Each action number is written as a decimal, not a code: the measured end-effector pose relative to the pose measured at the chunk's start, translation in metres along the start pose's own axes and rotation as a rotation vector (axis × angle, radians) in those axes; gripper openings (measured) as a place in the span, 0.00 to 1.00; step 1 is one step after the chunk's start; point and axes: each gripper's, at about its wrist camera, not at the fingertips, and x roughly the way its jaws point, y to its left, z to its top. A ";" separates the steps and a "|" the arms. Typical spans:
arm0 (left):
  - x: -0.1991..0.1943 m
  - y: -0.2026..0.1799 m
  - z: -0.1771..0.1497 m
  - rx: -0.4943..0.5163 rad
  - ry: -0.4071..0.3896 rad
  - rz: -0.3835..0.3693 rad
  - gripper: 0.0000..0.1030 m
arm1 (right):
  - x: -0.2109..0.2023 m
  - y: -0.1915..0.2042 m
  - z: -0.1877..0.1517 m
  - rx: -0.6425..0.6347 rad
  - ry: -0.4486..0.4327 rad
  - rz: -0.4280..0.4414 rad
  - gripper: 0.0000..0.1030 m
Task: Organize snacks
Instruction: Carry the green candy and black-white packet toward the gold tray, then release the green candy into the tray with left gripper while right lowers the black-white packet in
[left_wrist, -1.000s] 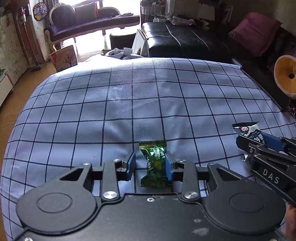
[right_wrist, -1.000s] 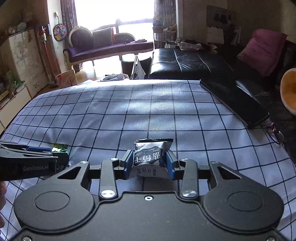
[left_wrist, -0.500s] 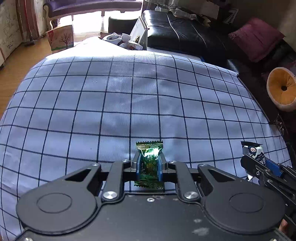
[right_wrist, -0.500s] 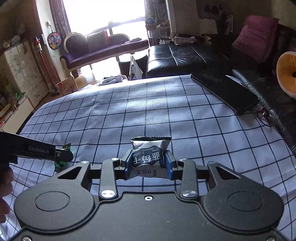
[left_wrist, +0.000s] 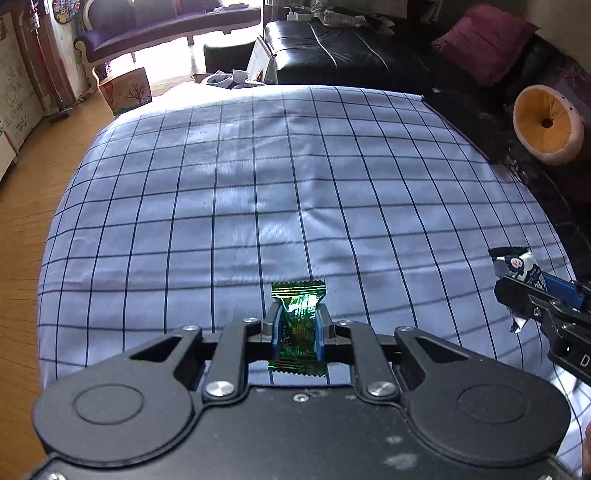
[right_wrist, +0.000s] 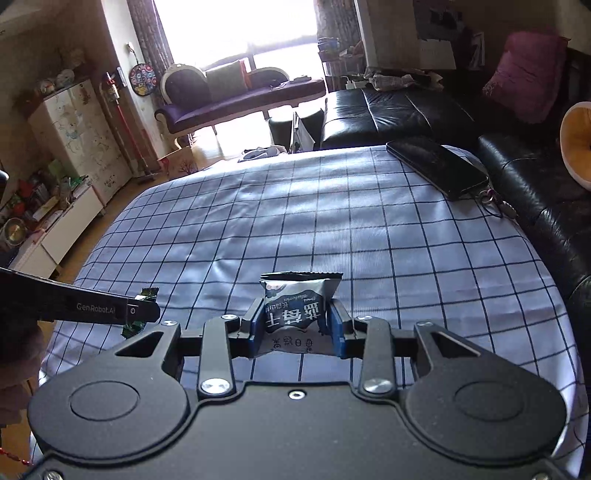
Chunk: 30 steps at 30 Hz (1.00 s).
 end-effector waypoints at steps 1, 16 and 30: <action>-0.006 -0.002 -0.010 0.007 0.001 -0.001 0.15 | -0.007 0.000 -0.005 -0.002 -0.002 0.006 0.43; -0.055 -0.012 -0.110 -0.031 -0.053 0.075 0.16 | -0.074 0.003 -0.067 -0.001 -0.022 0.014 0.44; -0.076 -0.006 -0.152 -0.132 -0.101 0.184 0.16 | -0.080 0.001 -0.087 0.031 0.006 0.028 0.44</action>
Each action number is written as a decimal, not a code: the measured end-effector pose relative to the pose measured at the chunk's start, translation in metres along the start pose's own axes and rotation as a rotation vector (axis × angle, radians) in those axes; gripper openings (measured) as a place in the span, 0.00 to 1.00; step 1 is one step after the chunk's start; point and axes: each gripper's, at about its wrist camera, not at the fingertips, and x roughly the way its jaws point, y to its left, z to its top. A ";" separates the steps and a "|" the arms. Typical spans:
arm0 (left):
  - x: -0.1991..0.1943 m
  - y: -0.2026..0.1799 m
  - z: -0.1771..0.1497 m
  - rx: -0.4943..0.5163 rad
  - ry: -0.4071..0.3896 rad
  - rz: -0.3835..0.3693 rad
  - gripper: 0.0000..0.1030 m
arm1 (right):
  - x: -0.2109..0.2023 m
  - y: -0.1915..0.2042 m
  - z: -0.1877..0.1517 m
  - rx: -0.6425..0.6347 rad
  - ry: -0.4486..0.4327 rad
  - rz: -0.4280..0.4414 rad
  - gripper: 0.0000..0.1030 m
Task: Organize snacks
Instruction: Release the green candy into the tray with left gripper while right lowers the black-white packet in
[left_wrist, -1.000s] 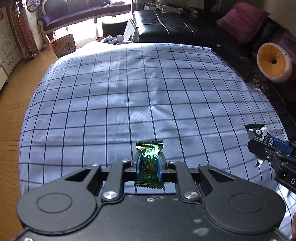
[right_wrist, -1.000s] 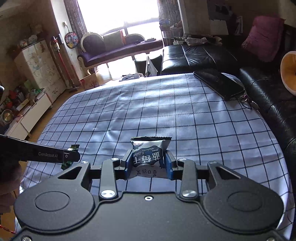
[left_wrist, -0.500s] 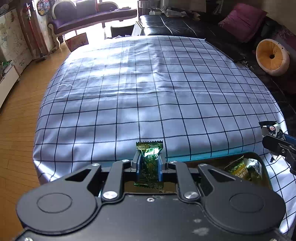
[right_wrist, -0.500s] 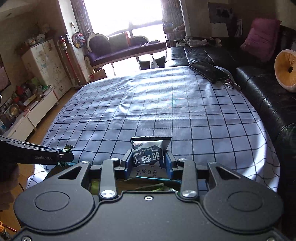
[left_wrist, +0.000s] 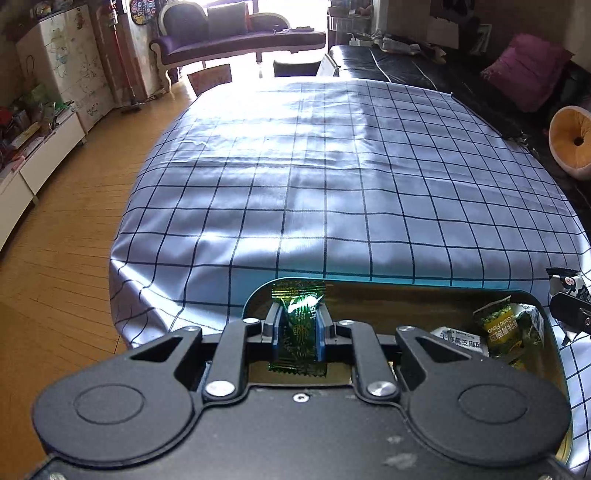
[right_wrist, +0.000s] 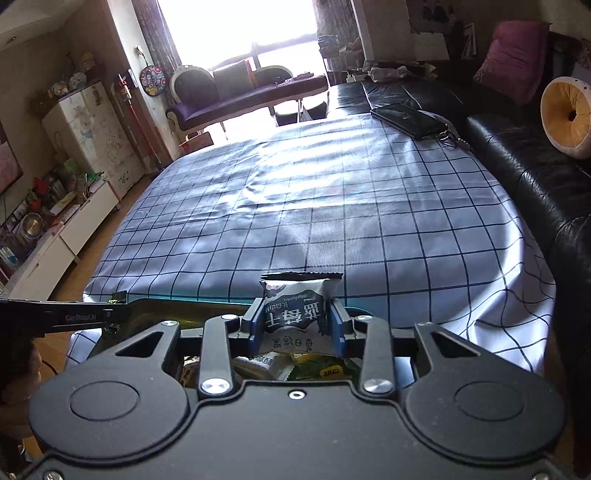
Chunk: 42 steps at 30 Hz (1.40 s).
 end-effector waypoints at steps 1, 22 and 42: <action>0.001 0.001 -0.001 0.001 0.004 0.008 0.16 | 0.002 0.001 0.000 -0.006 0.004 0.001 0.44; 0.028 0.002 -0.002 0.014 0.054 0.066 0.20 | 0.016 0.028 -0.024 -0.117 0.106 0.053 0.44; 0.000 -0.023 -0.038 0.097 0.025 0.020 0.22 | 0.002 0.028 -0.040 -0.125 0.120 -0.006 0.44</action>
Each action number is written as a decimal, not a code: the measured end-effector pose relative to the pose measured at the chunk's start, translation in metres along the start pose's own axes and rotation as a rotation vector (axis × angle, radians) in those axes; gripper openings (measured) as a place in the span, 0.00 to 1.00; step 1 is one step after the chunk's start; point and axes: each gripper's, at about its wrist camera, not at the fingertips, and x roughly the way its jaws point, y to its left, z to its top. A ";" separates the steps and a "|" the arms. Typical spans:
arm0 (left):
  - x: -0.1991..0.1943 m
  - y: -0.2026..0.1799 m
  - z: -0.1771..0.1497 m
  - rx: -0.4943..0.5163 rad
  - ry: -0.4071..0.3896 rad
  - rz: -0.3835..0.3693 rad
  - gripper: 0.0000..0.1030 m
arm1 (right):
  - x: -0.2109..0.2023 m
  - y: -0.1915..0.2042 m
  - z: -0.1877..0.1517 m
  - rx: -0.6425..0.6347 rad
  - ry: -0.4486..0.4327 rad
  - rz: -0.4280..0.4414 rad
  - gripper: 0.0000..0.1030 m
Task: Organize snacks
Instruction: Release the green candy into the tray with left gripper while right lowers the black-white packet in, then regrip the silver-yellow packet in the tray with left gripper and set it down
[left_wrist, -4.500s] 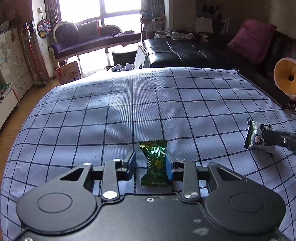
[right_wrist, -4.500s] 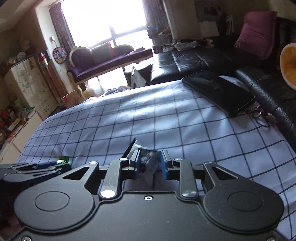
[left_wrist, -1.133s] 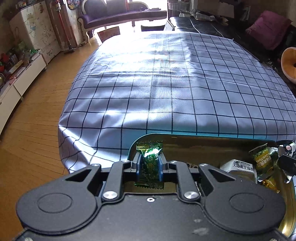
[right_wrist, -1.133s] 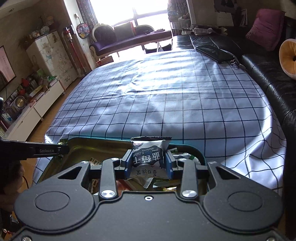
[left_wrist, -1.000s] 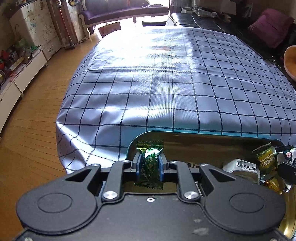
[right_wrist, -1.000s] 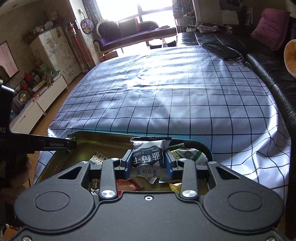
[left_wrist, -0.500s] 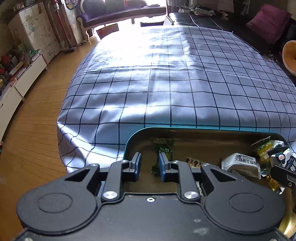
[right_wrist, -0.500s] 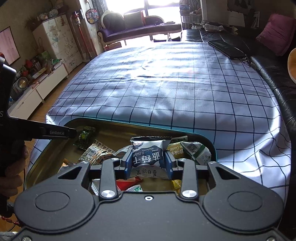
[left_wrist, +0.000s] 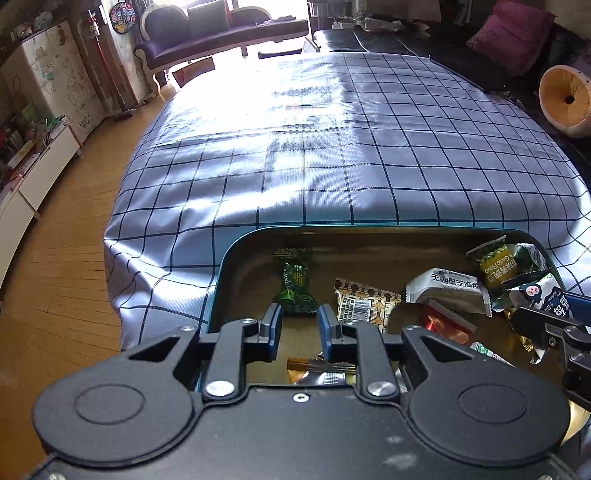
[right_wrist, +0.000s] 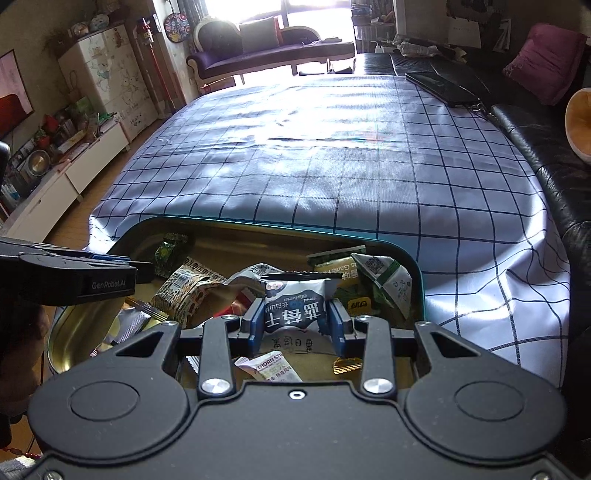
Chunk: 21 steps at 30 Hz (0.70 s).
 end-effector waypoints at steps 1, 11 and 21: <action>-0.002 0.000 -0.001 -0.002 -0.005 0.000 0.22 | -0.001 0.001 0.000 0.000 -0.003 -0.003 0.44; -0.020 0.003 -0.016 -0.018 -0.046 0.004 0.22 | -0.007 0.010 -0.007 -0.025 -0.041 -0.018 0.44; -0.039 -0.004 -0.033 -0.023 -0.110 -0.009 0.22 | -0.019 0.017 -0.010 -0.016 -0.092 -0.036 0.44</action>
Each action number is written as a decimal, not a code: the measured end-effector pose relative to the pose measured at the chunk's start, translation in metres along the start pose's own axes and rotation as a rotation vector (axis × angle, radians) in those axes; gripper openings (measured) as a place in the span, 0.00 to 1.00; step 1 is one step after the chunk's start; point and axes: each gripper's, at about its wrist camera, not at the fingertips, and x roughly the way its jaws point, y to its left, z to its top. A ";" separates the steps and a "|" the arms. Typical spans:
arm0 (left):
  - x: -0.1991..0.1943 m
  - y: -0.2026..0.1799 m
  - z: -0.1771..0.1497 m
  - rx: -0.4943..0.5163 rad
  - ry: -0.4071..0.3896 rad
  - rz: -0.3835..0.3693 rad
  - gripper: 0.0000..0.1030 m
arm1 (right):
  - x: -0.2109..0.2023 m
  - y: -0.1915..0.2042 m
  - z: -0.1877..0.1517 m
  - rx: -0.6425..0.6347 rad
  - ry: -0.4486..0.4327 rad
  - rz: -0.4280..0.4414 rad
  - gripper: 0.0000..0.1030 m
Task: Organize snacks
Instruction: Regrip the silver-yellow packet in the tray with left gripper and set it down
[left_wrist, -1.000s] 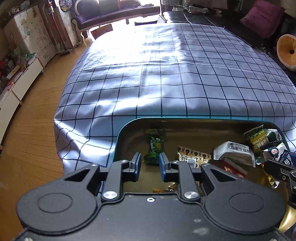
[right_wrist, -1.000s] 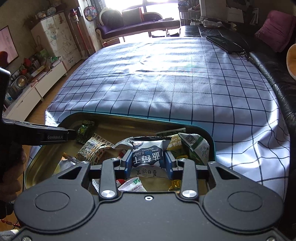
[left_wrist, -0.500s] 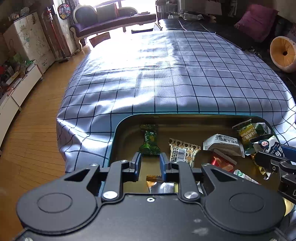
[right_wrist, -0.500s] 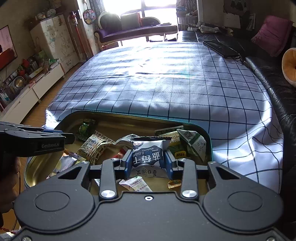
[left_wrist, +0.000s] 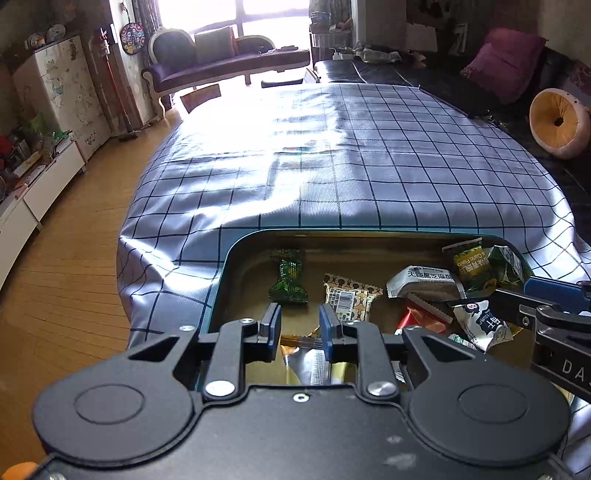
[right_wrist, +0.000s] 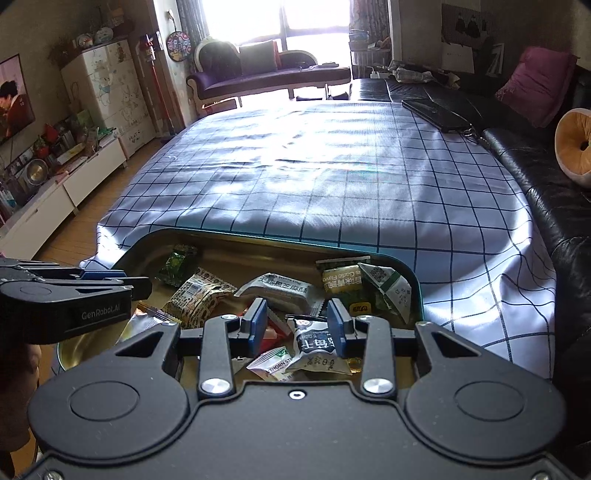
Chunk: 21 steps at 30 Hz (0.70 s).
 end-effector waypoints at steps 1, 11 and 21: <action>-0.002 0.000 -0.002 -0.005 -0.002 -0.003 0.22 | -0.002 0.001 -0.001 0.002 -0.010 -0.004 0.44; -0.012 0.004 -0.011 -0.059 -0.034 0.001 0.22 | -0.016 0.011 -0.011 0.018 -0.092 -0.034 0.44; -0.021 -0.004 -0.021 -0.067 -0.068 -0.005 0.24 | -0.025 0.013 -0.022 0.047 -0.117 -0.094 0.44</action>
